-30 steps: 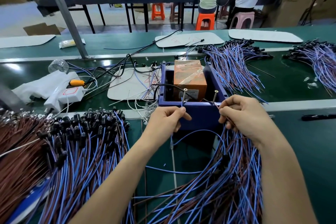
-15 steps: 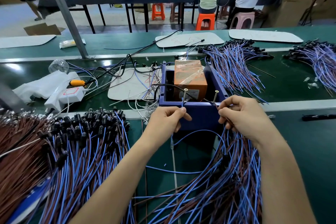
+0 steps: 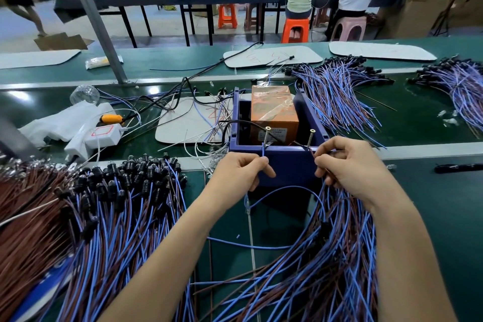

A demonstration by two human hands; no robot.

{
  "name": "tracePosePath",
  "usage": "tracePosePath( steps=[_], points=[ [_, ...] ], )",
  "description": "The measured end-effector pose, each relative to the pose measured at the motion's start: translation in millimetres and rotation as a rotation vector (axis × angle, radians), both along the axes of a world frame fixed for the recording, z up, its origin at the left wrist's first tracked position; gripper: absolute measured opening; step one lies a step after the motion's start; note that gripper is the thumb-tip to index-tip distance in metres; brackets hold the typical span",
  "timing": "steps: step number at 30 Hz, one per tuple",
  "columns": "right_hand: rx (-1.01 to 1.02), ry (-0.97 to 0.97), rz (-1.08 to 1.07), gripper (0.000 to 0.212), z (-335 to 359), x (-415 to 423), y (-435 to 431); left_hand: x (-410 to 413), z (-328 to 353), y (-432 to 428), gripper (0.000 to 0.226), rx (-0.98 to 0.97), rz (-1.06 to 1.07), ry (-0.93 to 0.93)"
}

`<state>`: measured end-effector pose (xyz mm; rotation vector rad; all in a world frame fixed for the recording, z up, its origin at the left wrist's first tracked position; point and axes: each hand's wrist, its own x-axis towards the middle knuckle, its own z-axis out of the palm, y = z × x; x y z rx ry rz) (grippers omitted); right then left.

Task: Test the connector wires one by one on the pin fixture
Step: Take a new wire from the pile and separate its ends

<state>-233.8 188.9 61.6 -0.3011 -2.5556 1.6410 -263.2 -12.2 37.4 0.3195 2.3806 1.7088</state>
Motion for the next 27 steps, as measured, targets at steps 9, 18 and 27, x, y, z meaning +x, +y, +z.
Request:
tracePosePath(
  steps=[9,18,27],
  points=[
    [-0.013,-0.003,0.004,0.014,-0.2,0.3,1.5,3.1,1.9,2.5,0.033,0.087,0.032,0.065],
    [-0.028,0.004,-0.009,0.015,-0.8,-0.9,-0.1,2.0,-1.1,3.1,0.037,0.107,0.046,0.116],
    [-0.028,0.001,-0.006,0.015,-0.7,-0.8,0.4,2.7,-3.5,4.3,0.027,0.045,0.073,0.151]
  ],
)
